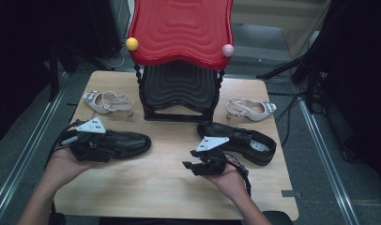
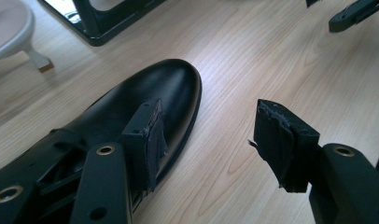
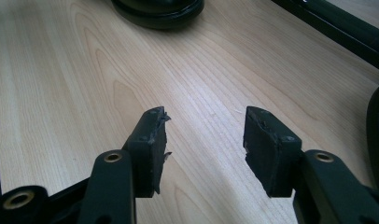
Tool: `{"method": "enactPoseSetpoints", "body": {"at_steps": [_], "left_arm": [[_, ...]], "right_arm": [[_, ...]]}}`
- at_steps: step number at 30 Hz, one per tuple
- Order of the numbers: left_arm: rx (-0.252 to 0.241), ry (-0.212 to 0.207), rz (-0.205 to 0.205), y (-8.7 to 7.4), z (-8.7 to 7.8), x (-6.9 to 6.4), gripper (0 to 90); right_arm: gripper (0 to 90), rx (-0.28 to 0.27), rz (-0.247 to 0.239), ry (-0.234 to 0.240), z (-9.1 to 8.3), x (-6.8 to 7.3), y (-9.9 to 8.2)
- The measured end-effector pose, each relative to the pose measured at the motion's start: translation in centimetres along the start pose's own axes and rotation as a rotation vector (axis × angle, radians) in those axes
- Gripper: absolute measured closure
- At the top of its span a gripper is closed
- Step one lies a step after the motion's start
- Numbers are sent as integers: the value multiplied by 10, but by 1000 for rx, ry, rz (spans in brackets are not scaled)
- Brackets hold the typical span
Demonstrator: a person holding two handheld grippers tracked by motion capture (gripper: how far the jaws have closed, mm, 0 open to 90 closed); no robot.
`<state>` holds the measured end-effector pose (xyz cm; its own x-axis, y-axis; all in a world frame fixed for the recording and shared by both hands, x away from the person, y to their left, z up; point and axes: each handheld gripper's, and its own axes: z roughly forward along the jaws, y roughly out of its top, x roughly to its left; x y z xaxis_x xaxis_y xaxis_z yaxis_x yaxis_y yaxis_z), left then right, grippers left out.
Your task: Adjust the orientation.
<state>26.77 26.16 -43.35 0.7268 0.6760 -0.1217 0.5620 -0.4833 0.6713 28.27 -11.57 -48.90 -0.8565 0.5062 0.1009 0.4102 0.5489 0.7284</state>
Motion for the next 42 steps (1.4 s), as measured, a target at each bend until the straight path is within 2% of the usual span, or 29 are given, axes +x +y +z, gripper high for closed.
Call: {"method": "enactPoseSetpoints", "body": {"at_steps": [4, 10, 12, 15, 16, 21, 25, 28, 30, 32, 34, 35, 36, 39, 42], "left_arm": [[-13, 19, -18, -2, -9, 8, 434], [5, 32, -34, -8, -19, 20, 435], [1, 46, -53, -12, -26, 28, 435], [6, 60, -65, -16, -31, 33, 435], [14, 77, -76, -22, -36, 39, 435], [14, 85, -106, -33, -44, 52, 435], [64, 103, -133, -44, -35, 63, 430], [92, 86, -137, -49, -26, 67, 430], [90, 80, -142, -49, -22, 67, 430], [93, 51, -126, -48, -11, 66, 433], [100, 39, -120, -47, -7, 65, 434], [104, 70, -98, -46, -3, 63, 437], [79, 48, -102, -43, -2, 64, 456], [68, 26, -101, -42, 0, 65, 498], [57, -17, -91, -40, 6, 67, 527]], "right_arm": [[500, 3, -5, -1, 1, 0, 0], [499, 10, -6, -3, 1, 0, -1], [499, 11, -3, -5, 1, 0, -1], [499, 11, -1, -4, 1, 0, -1], [499, 11, -1, -4, 1, 0, -1], [499, 13, 2, -6, 1, 0, -1], [498, 16, -3, -5, 2, 0, -1], [498, 16, -4, -4, 2, 0, -1], [497, 17, -3, -5, 2, 0, -1], [496, 21, -3, -5, 3, 0, -2], [496, 22, -5, -5, 3, 0, -2], [495, 22, -4, -5, 3, 0, -2], [496, 23, -4, -5, 3, 0, -2], [495, 25, -6, -6, 4, 0, -2], [495, 27, -9, -3, 5, 0, -2]]}}
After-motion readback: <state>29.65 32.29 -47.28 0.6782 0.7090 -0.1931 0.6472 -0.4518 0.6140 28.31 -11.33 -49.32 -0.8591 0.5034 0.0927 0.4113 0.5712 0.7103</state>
